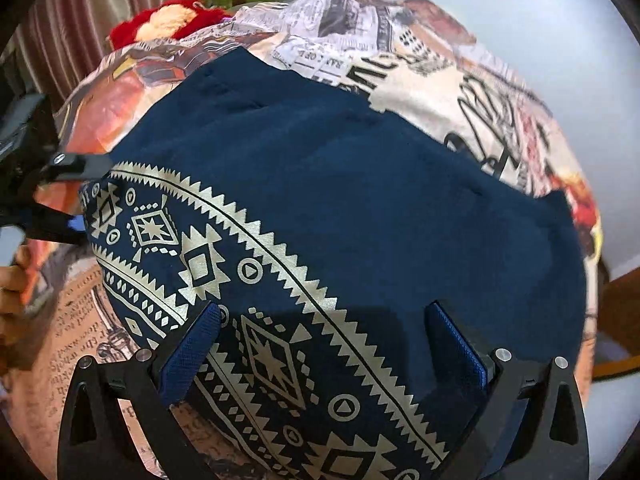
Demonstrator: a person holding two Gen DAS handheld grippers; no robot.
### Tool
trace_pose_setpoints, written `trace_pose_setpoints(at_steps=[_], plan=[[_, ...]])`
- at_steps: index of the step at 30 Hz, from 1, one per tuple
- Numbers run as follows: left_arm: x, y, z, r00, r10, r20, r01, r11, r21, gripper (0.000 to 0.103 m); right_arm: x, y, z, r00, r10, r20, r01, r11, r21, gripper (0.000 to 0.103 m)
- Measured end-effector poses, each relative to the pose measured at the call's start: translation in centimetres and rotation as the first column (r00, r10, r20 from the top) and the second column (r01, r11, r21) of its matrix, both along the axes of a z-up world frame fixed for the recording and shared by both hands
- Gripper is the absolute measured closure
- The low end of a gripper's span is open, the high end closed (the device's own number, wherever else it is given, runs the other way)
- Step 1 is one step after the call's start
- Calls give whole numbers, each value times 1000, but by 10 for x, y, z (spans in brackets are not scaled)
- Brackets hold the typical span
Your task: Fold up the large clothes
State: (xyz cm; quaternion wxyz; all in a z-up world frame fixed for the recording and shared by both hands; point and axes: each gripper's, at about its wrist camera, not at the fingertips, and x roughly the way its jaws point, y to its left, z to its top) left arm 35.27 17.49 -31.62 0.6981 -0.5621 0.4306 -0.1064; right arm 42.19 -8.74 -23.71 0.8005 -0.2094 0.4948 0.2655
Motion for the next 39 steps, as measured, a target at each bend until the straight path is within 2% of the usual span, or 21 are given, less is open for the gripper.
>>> trace_pose_setpoints(at_steps=[1,3,4,5,6,8,10,12,14,18,19,21,23,24,26,29,31,33,35,37,39], plan=[[4,-1,1,1000,10,-5,-10,1000,5,14,-2,1,1,1000,1,0,-1,1000,-2,0],[15,-4,5,999,29,-16,-28,999,38,28,-3,3,4,1000,9,3,-9,1000,-13,0],[15,-1,7,999,35,-22,-33,998,60,39,-3,3,6,1000,12,-1,-12,1000,-13,0],[17,-2,11,998,51,-27,-49,994,98,50,-2,3,9,1000,14,-6,-14,1000,-6,0],[18,-3,15,997,75,-31,-71,988,136,55,0,2,14,1000,13,-12,-13,1000,14,0],[24,-8,25,993,111,-28,-102,967,232,81,5,-1,26,1000,-14,-10,15,998,69,0],[22,-7,36,992,124,-6,-116,943,311,88,13,-4,37,998,-57,-10,58,991,124,0],[22,-12,53,992,122,29,-124,911,392,91,22,-3,42,995,-99,-23,101,981,166,0],[22,-19,70,992,108,62,-125,877,465,93,30,0,39,990,-137,-32,140,975,171,0],[31,-39,112,989,29,148,-115,783,611,97,44,10,4,979,-167,-119,180,978,110,0],[32,-45,121,986,4,166,-109,766,633,97,43,12,-1,979,-166,-114,178,979,102,0],[41,-65,139,977,-67,200,-92,717,691,97,36,17,-4,988,-140,-67,145,985,88,0],[52,-92,155,963,-152,225,-72,657,750,97,32,20,-5,993,-99,-59,104,992,71,0],[54,-104,162,954,-188,234,-63,638,767,97,31,20,-5,995,-84,-60,88,994,66,0],[51,-126,175,930,-260,260,-50,611,790,97,32,15,-4,994,-68,-81,74,994,77,0],[50,-154,195,894,-336,295,-46,587,808,97,35,-8,5,986,-61,-154,80,990,115,0],[51,-171,204,875,-373,308,-39,581,813,97,30,-32,14,977,-80,-196,112,980,162,0],[51,-194,215,846,-425,323,-24,575,818,97,21,-64,26,969,-117,-219,164,964,210,0],[45,-218,221,813,-480,328,-6,557,830,97,9,-101,41,965,-165,-204,213,947,242,0],[37,-252,221,764,-564,312,42,527,849,97,-3,-144,55,955,-242,-173,281,925,256,0],[32,-277,213,732,-623,275,102,499,860,97,-14,-185,67,930,-337,-148,365,896,251,0]])
